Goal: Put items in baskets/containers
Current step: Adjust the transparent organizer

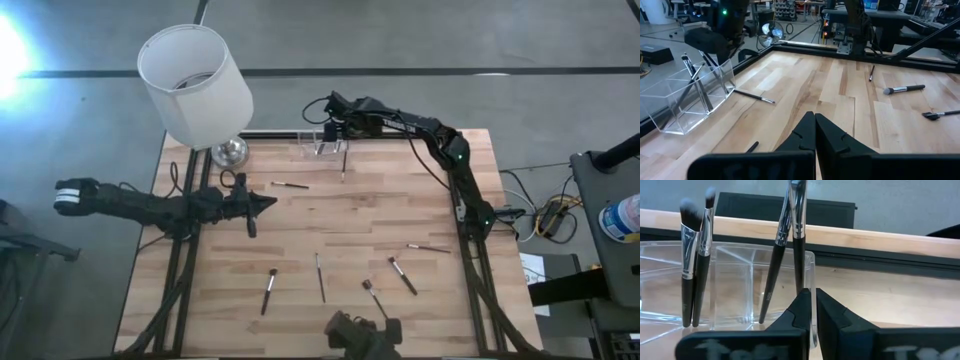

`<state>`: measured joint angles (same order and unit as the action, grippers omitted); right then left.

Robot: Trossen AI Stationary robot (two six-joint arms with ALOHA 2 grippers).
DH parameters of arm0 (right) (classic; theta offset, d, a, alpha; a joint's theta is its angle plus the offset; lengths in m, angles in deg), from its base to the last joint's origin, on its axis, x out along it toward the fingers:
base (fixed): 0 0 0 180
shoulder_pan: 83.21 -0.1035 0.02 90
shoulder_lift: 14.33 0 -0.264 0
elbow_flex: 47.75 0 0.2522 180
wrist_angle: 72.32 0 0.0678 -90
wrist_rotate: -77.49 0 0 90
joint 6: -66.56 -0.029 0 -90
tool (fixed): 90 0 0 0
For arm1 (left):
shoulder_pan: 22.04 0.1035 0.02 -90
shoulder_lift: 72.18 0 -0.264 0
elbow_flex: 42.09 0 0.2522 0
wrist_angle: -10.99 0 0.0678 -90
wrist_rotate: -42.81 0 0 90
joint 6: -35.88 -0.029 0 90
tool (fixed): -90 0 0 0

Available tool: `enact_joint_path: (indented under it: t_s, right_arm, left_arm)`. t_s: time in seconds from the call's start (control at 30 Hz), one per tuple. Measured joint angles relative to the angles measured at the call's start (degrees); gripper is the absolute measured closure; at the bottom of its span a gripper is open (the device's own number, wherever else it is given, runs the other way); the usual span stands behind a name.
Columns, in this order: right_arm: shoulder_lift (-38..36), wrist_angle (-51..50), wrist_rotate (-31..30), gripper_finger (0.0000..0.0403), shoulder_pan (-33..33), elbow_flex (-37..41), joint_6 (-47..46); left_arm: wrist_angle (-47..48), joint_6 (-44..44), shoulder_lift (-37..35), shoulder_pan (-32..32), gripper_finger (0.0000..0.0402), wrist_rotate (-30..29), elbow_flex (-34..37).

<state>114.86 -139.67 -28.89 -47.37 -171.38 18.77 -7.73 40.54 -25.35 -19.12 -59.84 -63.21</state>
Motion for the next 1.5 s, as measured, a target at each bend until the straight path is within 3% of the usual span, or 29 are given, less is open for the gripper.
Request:
enact_joint_path:
  t_s: [0.27,0.47,0.7,0.93,1.5]
  right_arm:
    - [-3.5,-0.9,0.4,0.0392,0.1,2.9,-0.1]
    - [-11.6,-1.7,-0.9,0.0392,0.2,9.2,-1.6]
    - [-18.9,11.8,0.1,0.0392,0.2,19.9,-4.1]
    - [-16.9,18.5,4.3,0.0392,-0.1,23.7,-4.4]
    - [-13.2,18.4,2.4,0.0392,0.8,23.1,-4.3]
  left_arm:
    - [0.0,0.0,0.0,0.0,0.0402,0.0,0.0]
    - [0.0,0.0,0.0,0.0,0.0402,0.0,0.0]
    - [0.0,0.0,0.0,0.0,0.0401,0.0,-0.6]
    - [0.0,0.0,0.0,0.0,0.0401,0.0,-0.9]
    - [0.0,0.1,0.1,0.0,0.0401,0.0,-0.9]
